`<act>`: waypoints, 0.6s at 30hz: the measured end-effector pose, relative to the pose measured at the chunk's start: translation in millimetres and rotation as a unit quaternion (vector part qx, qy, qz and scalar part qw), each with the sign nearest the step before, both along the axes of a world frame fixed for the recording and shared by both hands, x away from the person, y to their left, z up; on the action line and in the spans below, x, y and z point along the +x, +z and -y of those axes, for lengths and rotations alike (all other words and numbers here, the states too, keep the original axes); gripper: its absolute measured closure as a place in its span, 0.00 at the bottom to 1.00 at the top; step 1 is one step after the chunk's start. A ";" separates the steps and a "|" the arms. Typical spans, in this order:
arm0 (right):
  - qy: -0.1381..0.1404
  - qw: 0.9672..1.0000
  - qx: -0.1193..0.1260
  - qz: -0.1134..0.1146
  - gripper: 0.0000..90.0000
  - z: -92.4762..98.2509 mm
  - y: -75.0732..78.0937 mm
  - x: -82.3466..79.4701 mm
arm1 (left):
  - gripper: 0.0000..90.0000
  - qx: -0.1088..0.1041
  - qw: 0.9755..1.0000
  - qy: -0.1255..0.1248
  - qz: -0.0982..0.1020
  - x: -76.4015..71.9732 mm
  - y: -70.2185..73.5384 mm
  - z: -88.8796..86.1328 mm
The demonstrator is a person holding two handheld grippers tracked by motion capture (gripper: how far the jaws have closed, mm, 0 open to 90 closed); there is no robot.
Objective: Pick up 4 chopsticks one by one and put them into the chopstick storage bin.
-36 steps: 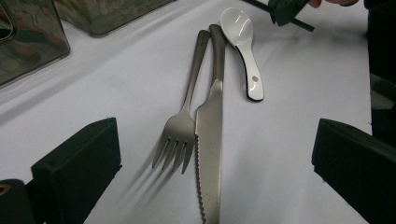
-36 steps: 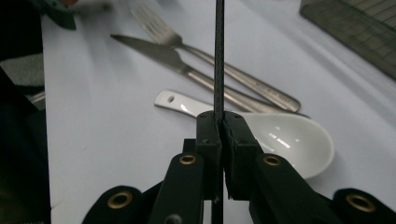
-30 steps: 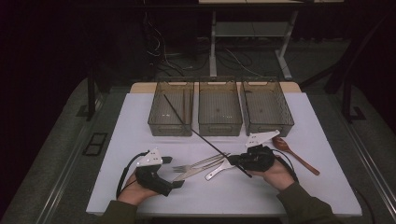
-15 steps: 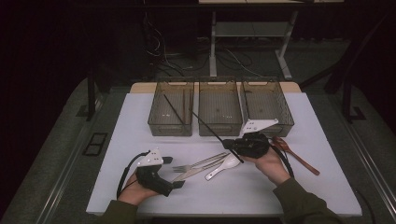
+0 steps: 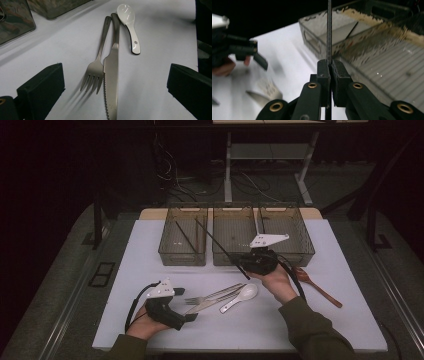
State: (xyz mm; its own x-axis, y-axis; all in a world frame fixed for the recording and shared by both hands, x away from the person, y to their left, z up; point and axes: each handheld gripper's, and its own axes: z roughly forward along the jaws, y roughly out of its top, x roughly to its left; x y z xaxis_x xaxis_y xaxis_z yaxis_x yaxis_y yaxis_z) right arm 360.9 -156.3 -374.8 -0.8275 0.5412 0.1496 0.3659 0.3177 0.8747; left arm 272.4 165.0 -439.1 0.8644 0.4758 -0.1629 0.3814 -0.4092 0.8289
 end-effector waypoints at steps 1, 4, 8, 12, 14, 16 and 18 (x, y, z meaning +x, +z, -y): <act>-0.001 1.000 0.002 0.004 0.95 -2.3 2.2 2.4 | 0.00 0.000 1.000 0.001 -0.001 -0.2 -0.1 0.1; -0.007 1.000 0.016 0.010 0.95 -10.2 8.2 10.0 | 0.01 -0.001 1.000 0.001 -0.003 -0.2 -0.2 0.1; -0.009 1.000 0.020 0.014 0.95 -25.8 13.9 19.3 | 0.01 -0.001 1.000 0.000 -0.003 0.0 -0.1 -0.4; -0.007 1.000 0.019 0.012 0.95 -43.6 18.8 28.5 | 0.01 -0.001 1.000 0.000 -0.003 -0.4 0.1 -0.1; -0.009 1.000 0.019 0.016 0.95 -52.0 20.0 34.0 | 0.01 -0.002 1.000 0.000 -0.003 -0.4 0.0 -0.1; -0.012 1.000 0.021 0.012 0.95 -59.5 21.1 40.1 | 0.01 -0.002 1.000 0.000 -0.003 -0.2 0.1 -0.2; -0.017 1.000 0.022 0.011 0.95 -66.4 22.3 46.4 | 0.01 -0.003 1.000 0.001 -0.003 -0.2 0.3 -0.4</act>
